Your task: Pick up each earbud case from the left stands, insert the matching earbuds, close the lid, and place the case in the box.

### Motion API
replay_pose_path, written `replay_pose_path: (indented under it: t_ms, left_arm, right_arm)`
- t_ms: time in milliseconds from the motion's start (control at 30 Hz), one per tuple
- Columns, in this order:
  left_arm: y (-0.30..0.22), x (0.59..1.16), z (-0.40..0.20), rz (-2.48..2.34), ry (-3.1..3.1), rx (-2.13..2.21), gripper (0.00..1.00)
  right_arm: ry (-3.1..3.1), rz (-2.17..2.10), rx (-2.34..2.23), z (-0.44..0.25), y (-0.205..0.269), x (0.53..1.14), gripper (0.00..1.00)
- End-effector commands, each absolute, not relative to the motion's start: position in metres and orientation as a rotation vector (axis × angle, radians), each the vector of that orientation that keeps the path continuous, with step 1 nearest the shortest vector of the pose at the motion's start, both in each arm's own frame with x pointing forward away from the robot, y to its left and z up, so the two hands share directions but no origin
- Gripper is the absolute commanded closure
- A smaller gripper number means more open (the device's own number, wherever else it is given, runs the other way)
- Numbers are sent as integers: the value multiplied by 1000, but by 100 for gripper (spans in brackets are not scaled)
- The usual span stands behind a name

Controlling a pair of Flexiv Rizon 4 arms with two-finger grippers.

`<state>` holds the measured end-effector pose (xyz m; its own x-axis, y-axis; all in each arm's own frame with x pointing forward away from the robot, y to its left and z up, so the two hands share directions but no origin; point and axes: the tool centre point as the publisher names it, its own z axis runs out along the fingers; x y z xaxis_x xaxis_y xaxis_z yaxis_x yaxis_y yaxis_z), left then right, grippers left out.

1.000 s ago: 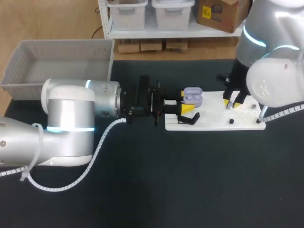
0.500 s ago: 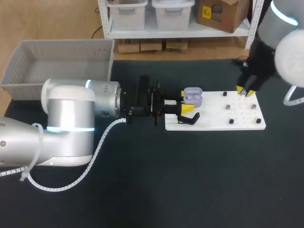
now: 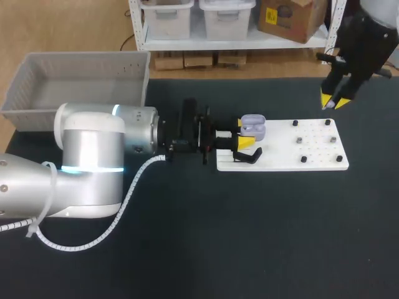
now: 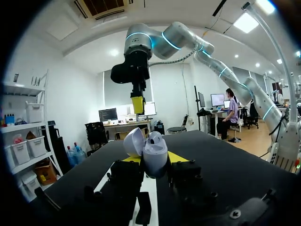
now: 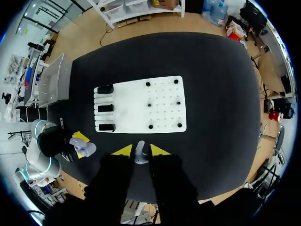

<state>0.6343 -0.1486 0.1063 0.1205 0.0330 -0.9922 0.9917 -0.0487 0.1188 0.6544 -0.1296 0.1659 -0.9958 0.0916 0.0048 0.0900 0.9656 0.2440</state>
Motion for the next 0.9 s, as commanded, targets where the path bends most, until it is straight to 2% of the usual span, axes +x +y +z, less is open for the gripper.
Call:
replay_pose_path:
  t_ms: [33,267,567,900]
  left_arm:
    - [-148,633,106,-1131,1123,1320,100]
    - [-148,633,106,-1131,1123,1320,100]
    - [-148,633,106,-1131,1123,1320,100]
    - [-148,633,106,-1131,1123,1320,100]
  right_arm:
    - [3108,386,143,165,-129,655,100]
    - [3108,386,143,165,-129,655,100]
    - [3087,366,-111,201,-82,628,100]
    - [3133,373,-342,206,-33,615,100]
